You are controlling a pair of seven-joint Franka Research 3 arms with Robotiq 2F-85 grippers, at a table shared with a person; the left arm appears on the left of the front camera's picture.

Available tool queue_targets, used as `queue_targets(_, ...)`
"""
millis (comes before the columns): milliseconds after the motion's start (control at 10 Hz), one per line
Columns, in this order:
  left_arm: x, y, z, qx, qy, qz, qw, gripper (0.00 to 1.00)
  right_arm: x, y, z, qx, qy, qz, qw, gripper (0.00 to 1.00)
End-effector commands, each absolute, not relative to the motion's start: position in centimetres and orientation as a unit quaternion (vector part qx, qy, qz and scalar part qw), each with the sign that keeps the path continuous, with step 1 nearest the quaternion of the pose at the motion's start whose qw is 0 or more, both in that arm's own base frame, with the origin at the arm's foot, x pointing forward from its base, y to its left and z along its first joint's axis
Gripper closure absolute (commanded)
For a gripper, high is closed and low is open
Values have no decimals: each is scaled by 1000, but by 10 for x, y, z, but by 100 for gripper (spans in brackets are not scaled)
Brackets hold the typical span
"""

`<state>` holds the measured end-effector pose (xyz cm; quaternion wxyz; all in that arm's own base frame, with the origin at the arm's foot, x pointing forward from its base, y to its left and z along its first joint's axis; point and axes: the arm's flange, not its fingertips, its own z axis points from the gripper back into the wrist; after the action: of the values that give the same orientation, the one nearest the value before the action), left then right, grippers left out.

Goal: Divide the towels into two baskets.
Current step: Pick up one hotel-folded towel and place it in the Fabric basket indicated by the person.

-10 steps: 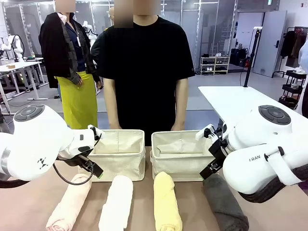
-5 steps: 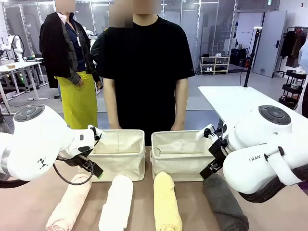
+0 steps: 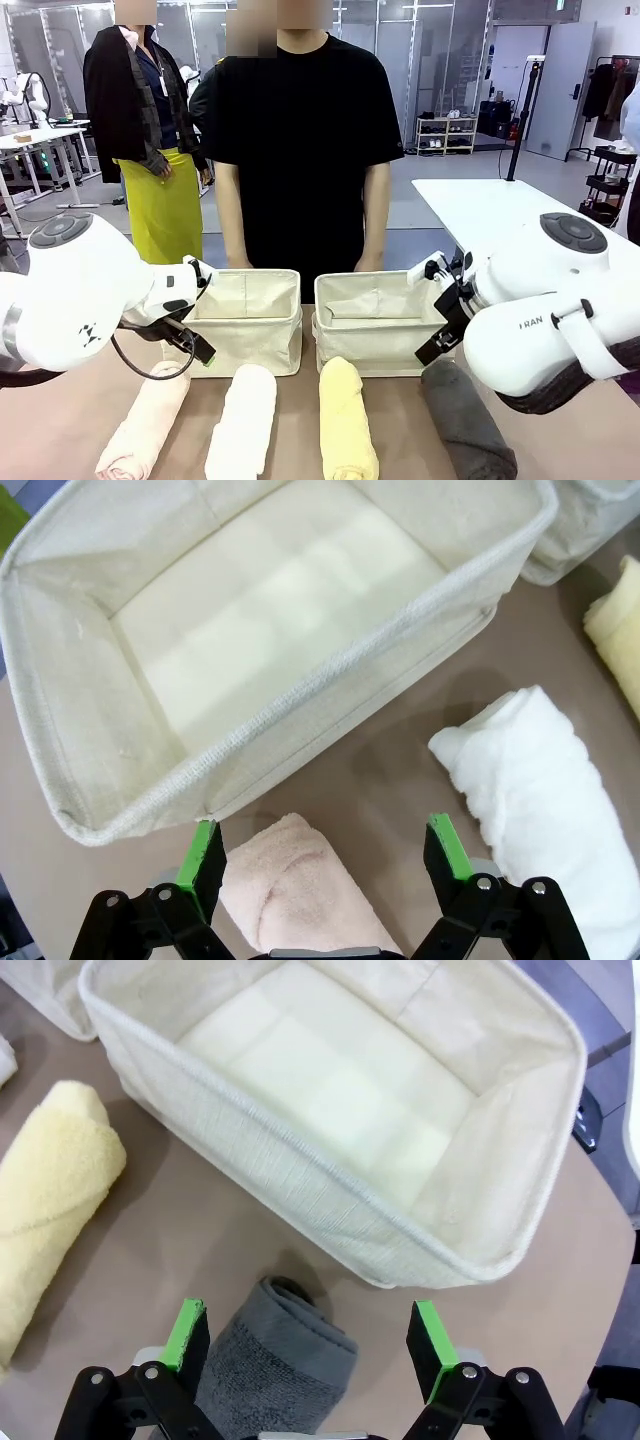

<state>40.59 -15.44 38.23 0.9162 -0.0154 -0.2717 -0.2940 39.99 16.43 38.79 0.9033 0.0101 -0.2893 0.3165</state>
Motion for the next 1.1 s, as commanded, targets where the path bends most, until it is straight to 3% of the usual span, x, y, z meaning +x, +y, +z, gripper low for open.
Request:
queue_targets(0, 403, -148, 414, -53, -254, -296, 919, 0, 397, 161, 418, 23, -286, 320, 903, 0)
queue_targets(200, 399, -137, 437, -122, -228, -293, 920, 0, 396, 154, 438, 67, -273, 307, 909, 0)
queue_targets(500, 403, -105, 457, -293, -206, -276, 892, 0, 397, 141, 454, 217, -228, 285, 905, 0)
queue_targets(800, 393, -49, 462, -477, -216, -228, 821, 0, 396, 99, 467, 392, -198, 233, 868, 0)
queue_targets(1000, 366, 16, 463, -553, -233, -191, 777, 0, 385, 40, 470, 514, -206, 161, 817, 0)
